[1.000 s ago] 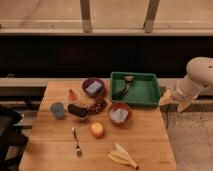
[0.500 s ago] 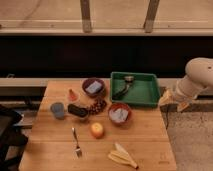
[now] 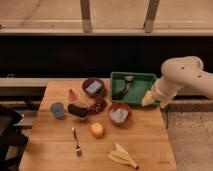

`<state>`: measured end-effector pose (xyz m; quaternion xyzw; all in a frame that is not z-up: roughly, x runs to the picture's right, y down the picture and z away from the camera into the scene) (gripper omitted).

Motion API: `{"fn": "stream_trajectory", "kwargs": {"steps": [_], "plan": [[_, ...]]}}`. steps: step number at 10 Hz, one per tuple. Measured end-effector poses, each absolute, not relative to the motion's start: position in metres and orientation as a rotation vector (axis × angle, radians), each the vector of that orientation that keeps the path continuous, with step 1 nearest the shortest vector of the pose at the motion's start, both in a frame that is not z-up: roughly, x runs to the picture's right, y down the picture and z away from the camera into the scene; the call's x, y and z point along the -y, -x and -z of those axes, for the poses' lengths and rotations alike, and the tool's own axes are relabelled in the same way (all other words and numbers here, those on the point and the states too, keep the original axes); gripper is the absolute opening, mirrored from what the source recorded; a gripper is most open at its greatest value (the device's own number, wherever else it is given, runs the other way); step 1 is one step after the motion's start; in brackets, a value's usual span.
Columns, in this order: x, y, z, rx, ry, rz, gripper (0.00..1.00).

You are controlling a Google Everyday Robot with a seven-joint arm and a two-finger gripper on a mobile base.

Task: Place apple in tray

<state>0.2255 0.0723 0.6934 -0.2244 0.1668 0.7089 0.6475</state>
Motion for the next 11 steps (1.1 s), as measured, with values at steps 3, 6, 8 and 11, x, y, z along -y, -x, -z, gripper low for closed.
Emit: {"fn": "stream_trajectory", "kwargs": {"steps": [3, 6, 8, 11], "plan": [[-0.071, -0.159, -0.704, -0.348, 0.553, -1.489, 0.65], [-0.079, -0.084, -0.701, -0.305, 0.600, -1.359, 0.65], [-0.079, -0.088, -0.702, -0.309, 0.591, -1.358, 0.65], [-0.079, -0.088, -0.702, -0.309, 0.594, -1.359, 0.65]]}}
